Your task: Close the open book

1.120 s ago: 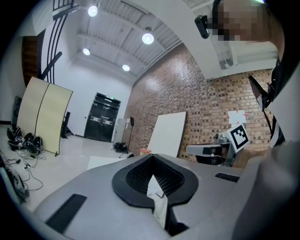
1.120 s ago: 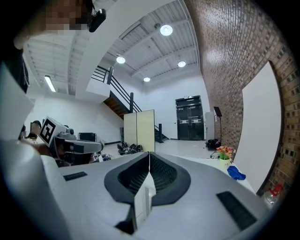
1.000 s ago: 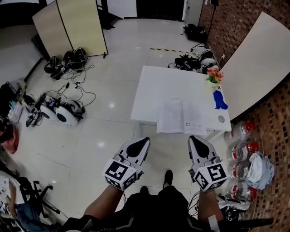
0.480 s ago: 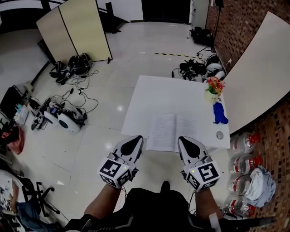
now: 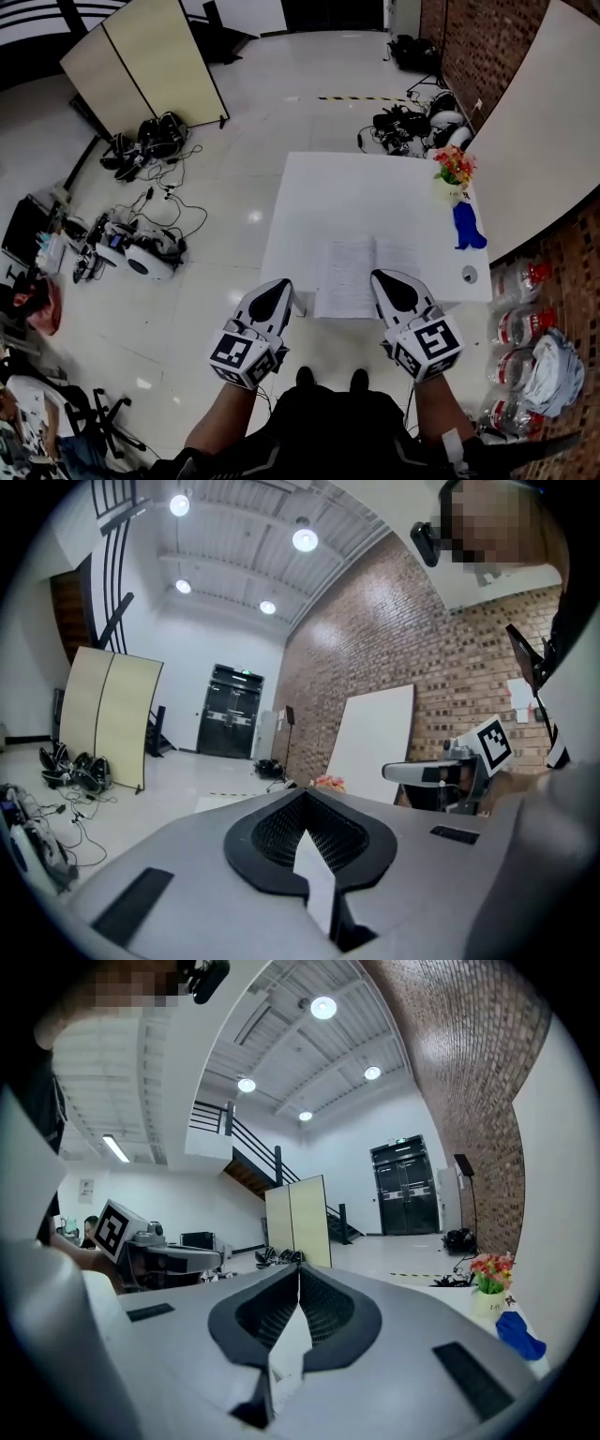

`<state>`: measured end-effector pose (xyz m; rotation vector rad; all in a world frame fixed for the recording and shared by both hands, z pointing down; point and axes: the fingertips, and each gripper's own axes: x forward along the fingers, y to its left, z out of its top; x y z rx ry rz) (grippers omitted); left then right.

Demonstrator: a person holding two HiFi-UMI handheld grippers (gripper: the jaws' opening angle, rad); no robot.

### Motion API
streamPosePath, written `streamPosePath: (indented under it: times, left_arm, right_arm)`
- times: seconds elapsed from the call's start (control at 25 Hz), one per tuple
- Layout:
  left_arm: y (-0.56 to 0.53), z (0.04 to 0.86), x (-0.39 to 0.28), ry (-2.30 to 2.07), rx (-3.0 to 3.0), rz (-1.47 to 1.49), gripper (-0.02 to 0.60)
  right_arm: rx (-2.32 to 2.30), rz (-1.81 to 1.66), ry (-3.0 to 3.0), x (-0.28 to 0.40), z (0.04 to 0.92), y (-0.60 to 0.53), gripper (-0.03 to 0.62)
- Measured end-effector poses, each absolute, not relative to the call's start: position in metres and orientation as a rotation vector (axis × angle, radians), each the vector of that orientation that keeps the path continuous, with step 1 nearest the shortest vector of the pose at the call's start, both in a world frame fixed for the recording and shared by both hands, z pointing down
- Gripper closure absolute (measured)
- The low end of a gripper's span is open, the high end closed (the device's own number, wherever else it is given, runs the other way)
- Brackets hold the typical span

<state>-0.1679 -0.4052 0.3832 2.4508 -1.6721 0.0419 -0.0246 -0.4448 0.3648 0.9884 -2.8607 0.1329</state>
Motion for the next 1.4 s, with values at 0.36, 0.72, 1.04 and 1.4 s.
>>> streamPosePath:
  times: [0.36,0.72,1.04,1.4]
  left_arm:
    - [-0.426,0.426,-0.205,-1.652,2.411,0.186,0.586]
    - [-0.428,0.538,-0.215,-1.549,2.317,0.325,0.586]
    - [-0.416,0.643,-0.217,-1.468,2.158,0.453,0.586]
    - [-0.405,0.688,-0.225,-1.433,2.097,0.503,0.586]
  right_arm:
    - [0.891,0.075,-2.714,-0.074,0.416,-0.458,0.592]
    - [0.632,-0.047,-2.395,-0.118,0.554,-0.435,0.524]
    - [0.387,-0.256,-2.118,-0.13,0.67,-0.403,0.491]
    - [0.401,-0.401,-1.956,-0.14,0.714,-0.402,0.461]
